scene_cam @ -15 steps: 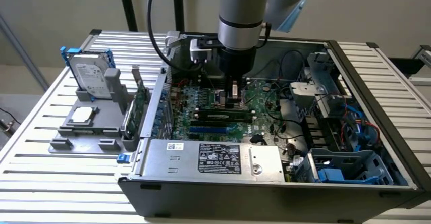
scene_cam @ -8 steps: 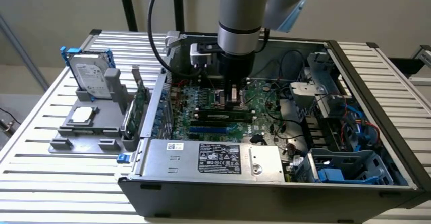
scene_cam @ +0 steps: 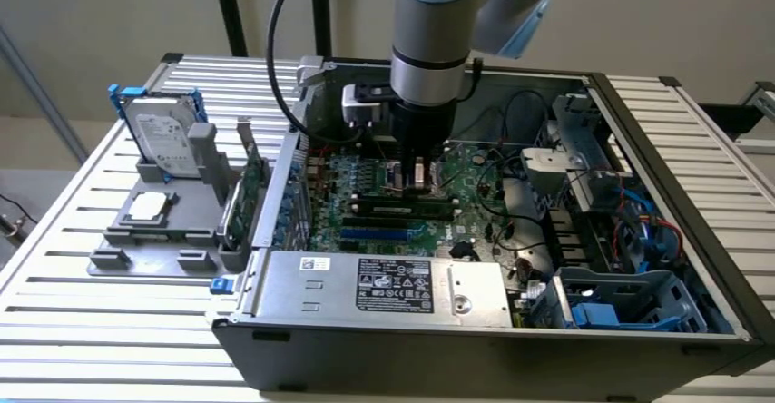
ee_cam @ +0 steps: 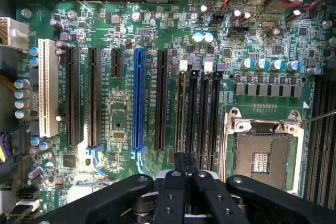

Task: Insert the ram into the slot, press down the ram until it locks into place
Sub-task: 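Press down the ram until it locks into place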

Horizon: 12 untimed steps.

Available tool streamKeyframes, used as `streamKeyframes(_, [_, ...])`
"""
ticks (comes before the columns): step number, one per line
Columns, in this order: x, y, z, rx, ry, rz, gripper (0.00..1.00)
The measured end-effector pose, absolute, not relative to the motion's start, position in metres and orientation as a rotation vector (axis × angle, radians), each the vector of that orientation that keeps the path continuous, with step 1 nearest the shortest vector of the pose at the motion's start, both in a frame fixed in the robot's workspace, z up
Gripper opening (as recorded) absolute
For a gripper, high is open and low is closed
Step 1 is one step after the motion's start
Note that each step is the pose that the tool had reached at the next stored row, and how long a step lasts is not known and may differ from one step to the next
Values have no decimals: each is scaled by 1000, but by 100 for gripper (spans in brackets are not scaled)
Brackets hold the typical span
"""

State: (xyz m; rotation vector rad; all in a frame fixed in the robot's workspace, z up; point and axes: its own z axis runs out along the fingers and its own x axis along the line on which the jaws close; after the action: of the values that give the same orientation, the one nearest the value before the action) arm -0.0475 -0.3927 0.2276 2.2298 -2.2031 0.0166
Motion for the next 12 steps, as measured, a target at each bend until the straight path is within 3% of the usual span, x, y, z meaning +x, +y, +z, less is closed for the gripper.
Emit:
streamKeyframes(5, [-48, -392, 228, 2229, -2202, 11, 11])
streamKeyframes(12, [-46, -392, 259, 2227, -2200, 8, 11])
